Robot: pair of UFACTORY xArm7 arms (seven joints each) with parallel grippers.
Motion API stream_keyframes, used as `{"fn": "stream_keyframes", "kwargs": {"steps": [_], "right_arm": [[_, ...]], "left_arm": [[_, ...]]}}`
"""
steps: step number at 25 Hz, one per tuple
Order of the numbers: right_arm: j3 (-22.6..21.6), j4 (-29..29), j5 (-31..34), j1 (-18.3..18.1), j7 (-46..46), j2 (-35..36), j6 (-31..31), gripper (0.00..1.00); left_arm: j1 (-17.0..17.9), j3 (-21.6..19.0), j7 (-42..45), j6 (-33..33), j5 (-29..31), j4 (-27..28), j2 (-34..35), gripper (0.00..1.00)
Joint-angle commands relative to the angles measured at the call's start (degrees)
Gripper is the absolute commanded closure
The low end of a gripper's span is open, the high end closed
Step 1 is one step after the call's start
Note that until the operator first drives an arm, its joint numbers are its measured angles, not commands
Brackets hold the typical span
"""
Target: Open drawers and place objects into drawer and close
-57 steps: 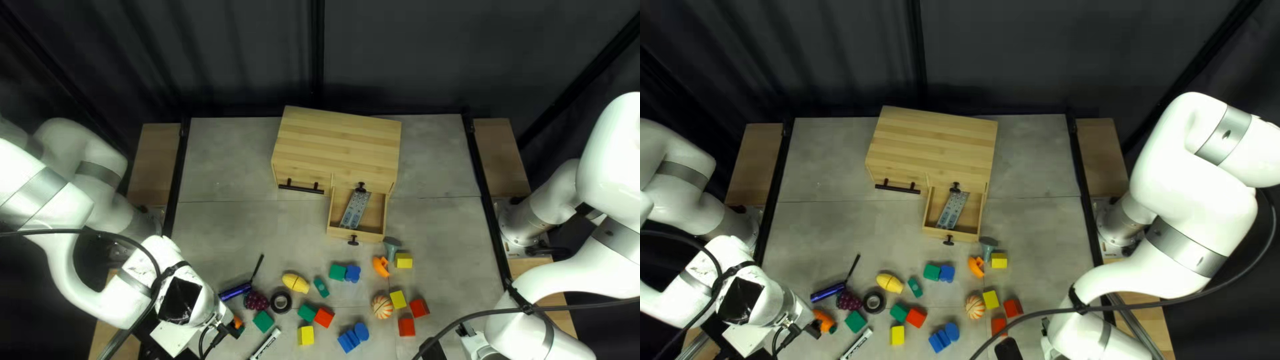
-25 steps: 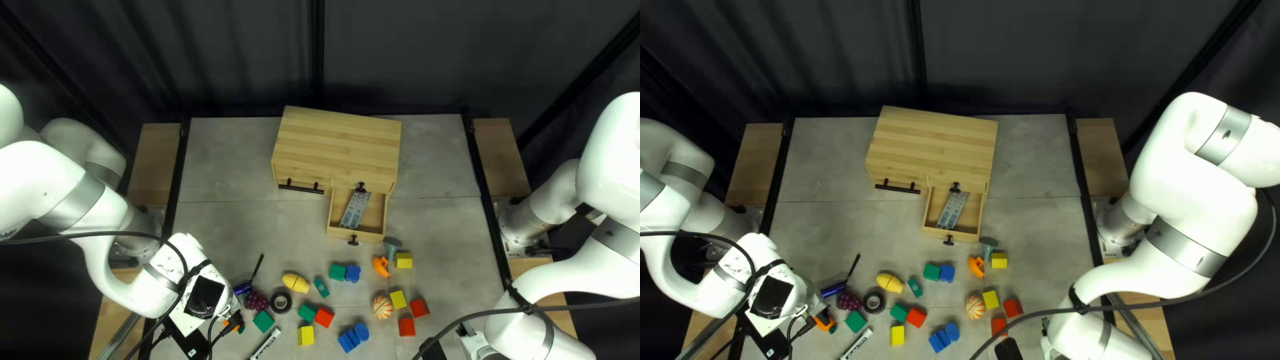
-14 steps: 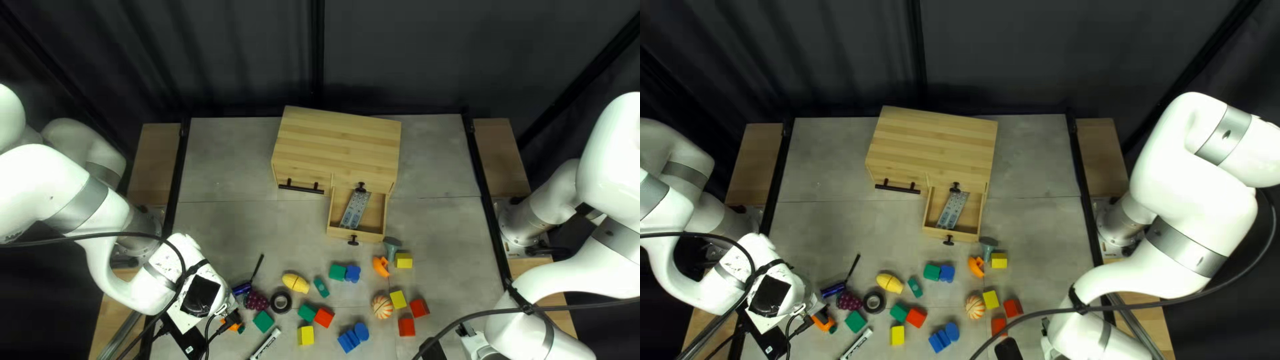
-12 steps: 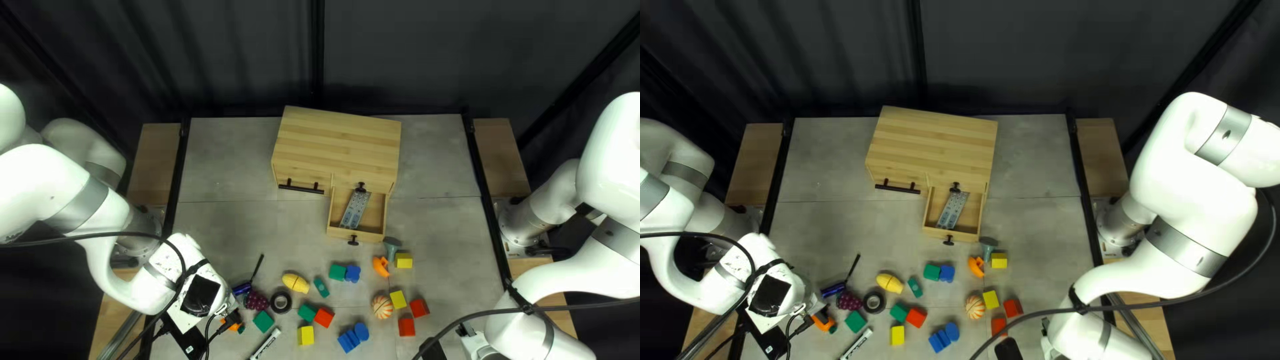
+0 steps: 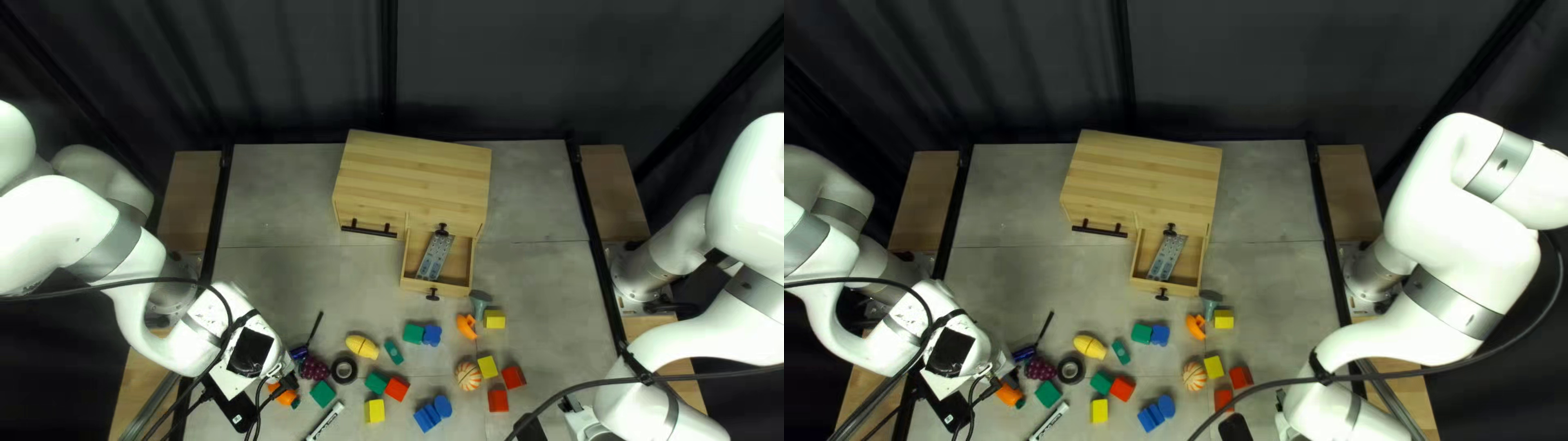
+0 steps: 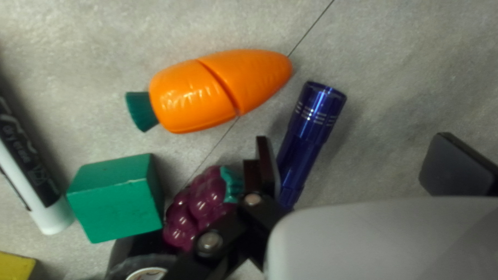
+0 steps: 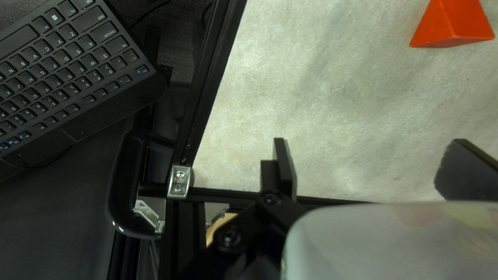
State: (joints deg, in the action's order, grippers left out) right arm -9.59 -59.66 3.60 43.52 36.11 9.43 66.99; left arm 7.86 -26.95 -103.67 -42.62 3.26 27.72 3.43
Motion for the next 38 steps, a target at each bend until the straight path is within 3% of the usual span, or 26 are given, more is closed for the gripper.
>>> {"fn": "stream_keyframes", "kwargs": {"steps": [1,11,13,14,21,30,38], "right_arm": [[0.0,0.0,0.0,0.0,0.0,0.0,0.0,0.0],[0.0,0.0,0.0,0.0,0.0,0.0,0.0,0.0],[0.0,0.0,0.0,0.0,0.0,0.0,0.0,0.0],[0.0,0.0,0.0,0.0,0.0,0.0,0.0,0.0],[0.0,0.0,0.0,0.0,0.0,0.0,0.0,0.0],[0.0,0.0,0.0,0.0,0.0,0.0,0.0,0.0],[0.0,0.0,0.0,0.0,0.0,0.0,0.0,0.0]], "left_arm": [[0.0,0.0,0.5,1.4,0.3,-0.9,-0.3,0.09],[-0.3,0.1,1.5,3.1,1.6,-1.4,-1.4,0.2],[-0.3,0.0,1.6,3.2,1.6,-1.5,-1.3,0.67],[-0.2,0.0,1.8,3.3,1.7,-1.6,-1.3,1.0],[0.1,-0.4,2.9,3.9,2.9,-0.9,-2.9,1.0],[-0.2,2.0,-1.6,-5.5,-2.3,0.0,6.4,1.0],[-3.6,5.1,-1.6,-18.8,-0.1,11.6,9.4,1.0]]}}
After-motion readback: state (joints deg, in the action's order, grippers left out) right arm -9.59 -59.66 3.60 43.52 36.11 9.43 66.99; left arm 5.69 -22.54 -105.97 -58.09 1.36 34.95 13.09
